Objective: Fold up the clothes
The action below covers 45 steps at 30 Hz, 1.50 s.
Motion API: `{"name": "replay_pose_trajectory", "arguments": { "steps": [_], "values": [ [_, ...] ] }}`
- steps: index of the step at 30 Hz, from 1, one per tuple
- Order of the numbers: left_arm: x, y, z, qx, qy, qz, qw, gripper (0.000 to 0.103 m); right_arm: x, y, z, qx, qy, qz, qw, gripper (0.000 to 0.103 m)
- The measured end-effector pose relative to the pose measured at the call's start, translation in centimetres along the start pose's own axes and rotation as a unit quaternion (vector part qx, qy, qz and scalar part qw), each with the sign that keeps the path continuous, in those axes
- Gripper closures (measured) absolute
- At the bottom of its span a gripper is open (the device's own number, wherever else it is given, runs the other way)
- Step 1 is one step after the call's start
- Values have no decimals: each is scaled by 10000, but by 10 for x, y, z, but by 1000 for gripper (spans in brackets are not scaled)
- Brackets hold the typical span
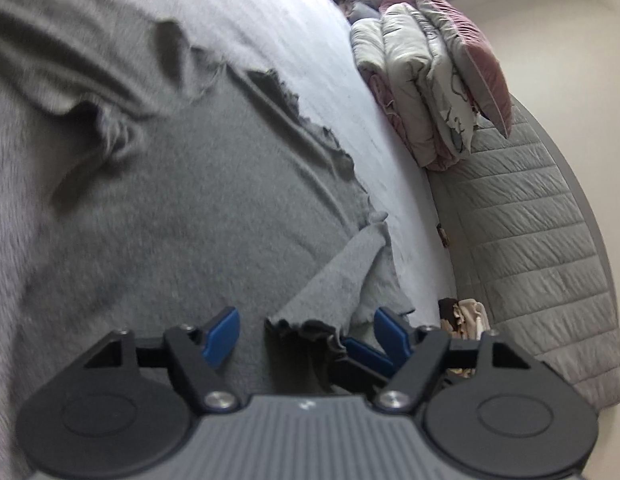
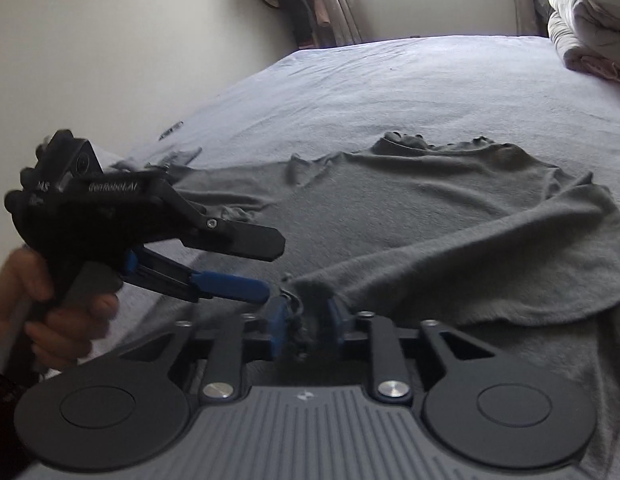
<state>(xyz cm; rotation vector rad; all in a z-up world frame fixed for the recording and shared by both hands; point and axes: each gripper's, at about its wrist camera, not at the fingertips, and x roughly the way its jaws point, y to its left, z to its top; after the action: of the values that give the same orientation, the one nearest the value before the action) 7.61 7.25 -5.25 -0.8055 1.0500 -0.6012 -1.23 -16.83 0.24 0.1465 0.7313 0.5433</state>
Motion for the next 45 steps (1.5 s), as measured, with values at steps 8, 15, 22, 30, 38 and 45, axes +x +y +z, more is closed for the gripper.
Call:
{"name": "replay_pose_trajectory", "arguments": {
  "steps": [8, 15, 22, 30, 38, 45],
  "values": [
    [17, 12, -5, -807, -113, -255, 9963, 39, 8, 17, -11, -442, 68, -93, 9990, 74],
    [25, 18, -9, -1391, -451, -437, 9883, 96, 6, 22, -9, -553, -21, -63, 9984, 102],
    [0, -1, -14, -800, -1162, 10, 9900, 99, -7, 37, 0, -663, -27, 521, 9964, 102],
    [-17, 4, -7, -127, -1580, 650, 9852, 99, 2, 40, -4, -795, 36, 89, 9968, 86],
    [-10, 13, 5, -206, -1478, 835, 9853, 99, 32, 35, -1, -971, 215, -179, 9949, 62],
    [-6, 5, 6, 168, -1448, 1162, 9825, 99, 50, 38, -2, -1210, 251, -525, 9910, 96]
  ]
}}
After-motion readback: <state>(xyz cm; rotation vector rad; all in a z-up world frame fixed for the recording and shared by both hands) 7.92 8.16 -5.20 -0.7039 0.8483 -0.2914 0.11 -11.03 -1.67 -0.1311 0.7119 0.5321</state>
